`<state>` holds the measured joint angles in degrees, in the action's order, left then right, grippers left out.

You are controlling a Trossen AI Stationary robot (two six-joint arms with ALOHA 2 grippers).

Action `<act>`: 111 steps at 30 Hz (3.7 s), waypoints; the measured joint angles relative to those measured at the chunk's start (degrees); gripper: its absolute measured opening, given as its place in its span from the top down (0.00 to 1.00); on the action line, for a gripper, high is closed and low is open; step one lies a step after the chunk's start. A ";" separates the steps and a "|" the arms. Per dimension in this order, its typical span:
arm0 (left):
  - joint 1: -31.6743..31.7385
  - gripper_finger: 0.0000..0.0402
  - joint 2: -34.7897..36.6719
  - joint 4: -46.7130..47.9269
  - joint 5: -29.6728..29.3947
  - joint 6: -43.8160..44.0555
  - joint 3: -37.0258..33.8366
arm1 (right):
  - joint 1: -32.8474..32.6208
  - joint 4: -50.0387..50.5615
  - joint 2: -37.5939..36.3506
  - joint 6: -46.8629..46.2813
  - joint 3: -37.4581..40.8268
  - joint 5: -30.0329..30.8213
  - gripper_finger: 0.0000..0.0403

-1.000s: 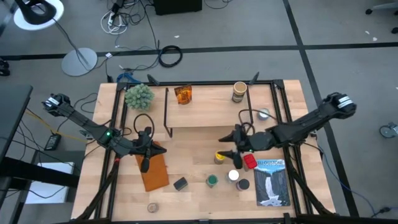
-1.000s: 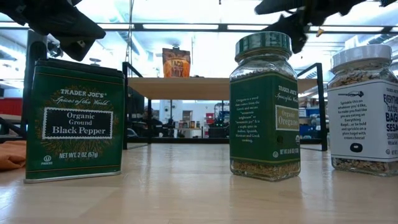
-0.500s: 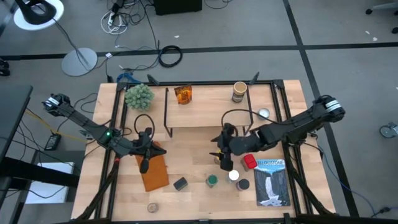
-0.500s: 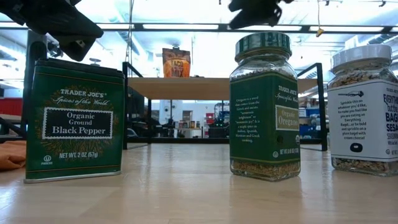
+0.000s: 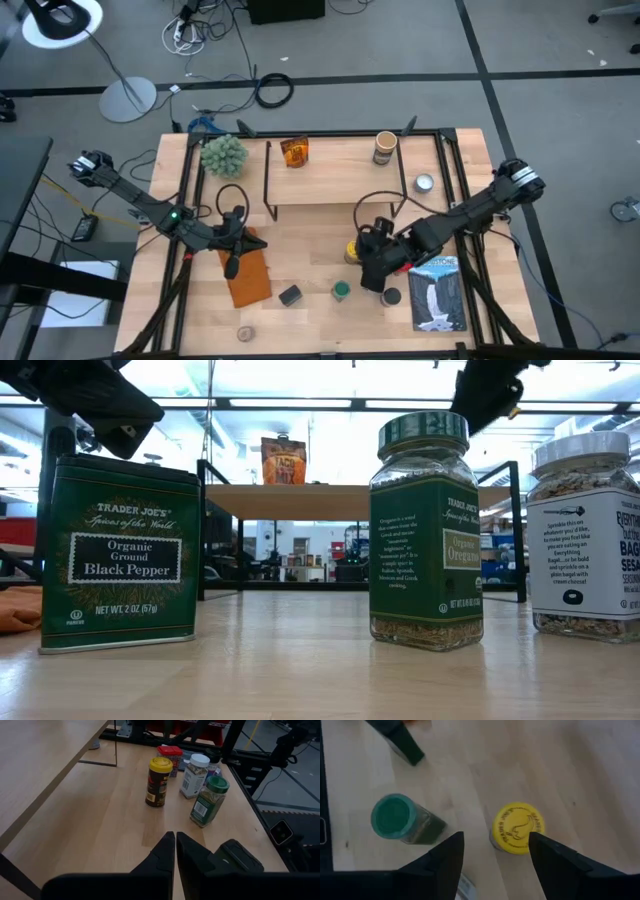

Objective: Shelf spices
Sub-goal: Put the yellow seasoning bottle on the shelf

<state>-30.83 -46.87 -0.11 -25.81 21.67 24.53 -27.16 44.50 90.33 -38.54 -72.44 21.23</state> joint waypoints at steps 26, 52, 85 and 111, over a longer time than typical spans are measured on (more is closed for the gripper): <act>-0.02 0.95 0.00 1.22 0.62 0.31 0.00 | 6.97 -0.17 5.25 4.24 0.24 -0.99 0.12; -0.04 0.95 -0.02 1.76 1.44 1.25 -0.02 | 9.12 -2.89 8.40 6.25 0.22 -9.56 0.37; -0.04 0.95 -0.02 2.66 1.45 1.53 -0.02 | 9.54 36.45 8.32 11.63 -36.65 -5.15 0.43; -0.04 0.95 -0.02 2.83 1.43 2.12 -0.02 | 32.20 36.71 -8.64 24.52 -26.27 -6.06 0.44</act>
<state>-30.87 -46.89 2.72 -24.38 23.79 24.51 5.04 81.20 81.69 -14.02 -98.71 15.17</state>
